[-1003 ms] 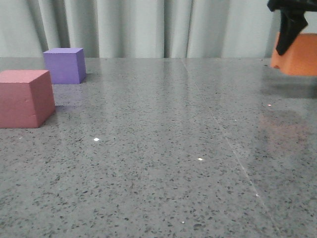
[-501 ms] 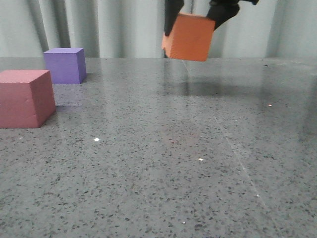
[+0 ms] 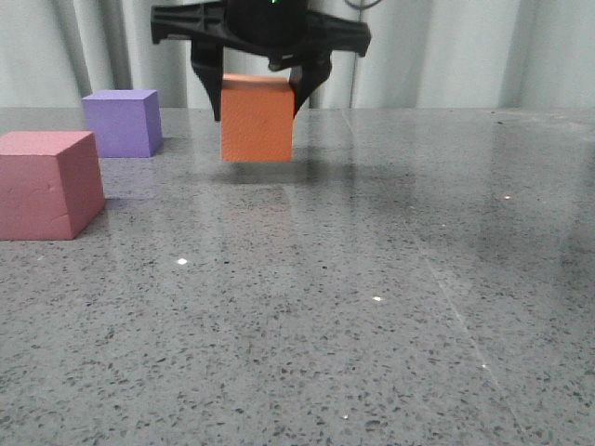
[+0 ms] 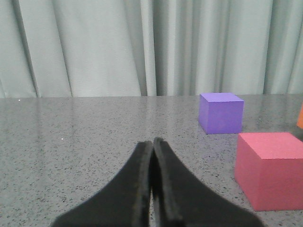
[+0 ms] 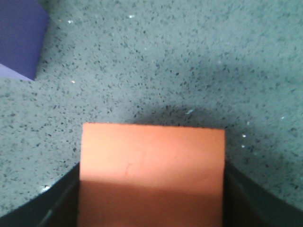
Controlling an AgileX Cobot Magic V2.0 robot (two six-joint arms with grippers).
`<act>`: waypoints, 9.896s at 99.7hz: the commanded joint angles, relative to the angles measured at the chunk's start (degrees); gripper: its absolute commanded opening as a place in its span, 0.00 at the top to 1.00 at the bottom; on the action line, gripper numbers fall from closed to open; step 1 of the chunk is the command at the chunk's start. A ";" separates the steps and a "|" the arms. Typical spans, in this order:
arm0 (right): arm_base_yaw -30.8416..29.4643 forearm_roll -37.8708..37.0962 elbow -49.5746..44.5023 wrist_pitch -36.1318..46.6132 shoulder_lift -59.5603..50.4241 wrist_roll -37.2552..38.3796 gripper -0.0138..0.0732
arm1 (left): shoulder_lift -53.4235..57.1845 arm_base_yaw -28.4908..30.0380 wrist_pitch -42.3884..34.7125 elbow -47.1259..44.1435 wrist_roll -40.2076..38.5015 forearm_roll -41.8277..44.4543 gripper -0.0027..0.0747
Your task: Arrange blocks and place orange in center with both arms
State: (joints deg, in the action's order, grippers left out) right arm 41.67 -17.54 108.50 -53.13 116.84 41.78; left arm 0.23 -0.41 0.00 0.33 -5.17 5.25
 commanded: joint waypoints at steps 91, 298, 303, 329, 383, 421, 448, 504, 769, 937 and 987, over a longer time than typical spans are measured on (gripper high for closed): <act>-0.09 -4.38 10.08 -3.04 -2.46 -1.17 0.08 | 1.90 -0.03 -4.36 -3.22 -0.44 -0.12 0.99; -22.78 -9.56 -70.93 4.90 -98.00 -14.35 0.93 | 1.90 -0.03 -4.36 -3.22 -0.44 -0.12 0.99; -22.78 -9.56 -70.93 4.90 -98.00 -14.35 0.92 | 1.90 -0.03 -4.36 -3.22 -0.44 -0.12 0.99; -22.78 -9.56 -70.93 4.96 -98.00 -14.35 0.92 | 1.90 -0.03 -4.36 -3.22 -0.44 -0.12 0.99; -22.78 -9.61 -70.94 5.08 -98.05 -14.35 0.92 | 1.90 -0.03 -4.36 -3.22 -0.44 -0.12 0.99; -27.06 -6.32 -79.88 15.47 -107.50 -14.64 0.92 | 1.90 -0.03 -4.36 -3.22 -0.44 -0.12 0.99; -36.63 9.92 -92.27 26.00 -118.06 -25.92 0.92 | 1.90 -0.03 -4.36 -3.22 -0.44 -0.12 0.99; -40.90 15.48 -109.32 47.43 -118.81 -30.12 0.92 | 1.90 -0.03 -4.36 -3.22 -0.44 -0.12 0.99; -40.90 15.48 -109.27 46.74 -118.81 -30.12 0.92 | -43.46 -0.03 42.32 50.04 -0.68 -11.22 0.83; -40.90 15.48 -109.27 46.74 -118.81 -30.12 0.92 | -95.93 -39.00 39.65 94.50 -27.87 12.15 0.14; -40.90 15.48 -109.27 46.74 -118.81 -30.12 0.92 | -98.26 -39.00 39.14 94.50 -34.47 13.20 0.14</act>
State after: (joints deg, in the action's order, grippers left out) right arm 1.04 -1.96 -1.63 -11.06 -0.62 12.49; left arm -99.73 -39.02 42.24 92.81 -36.41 16.29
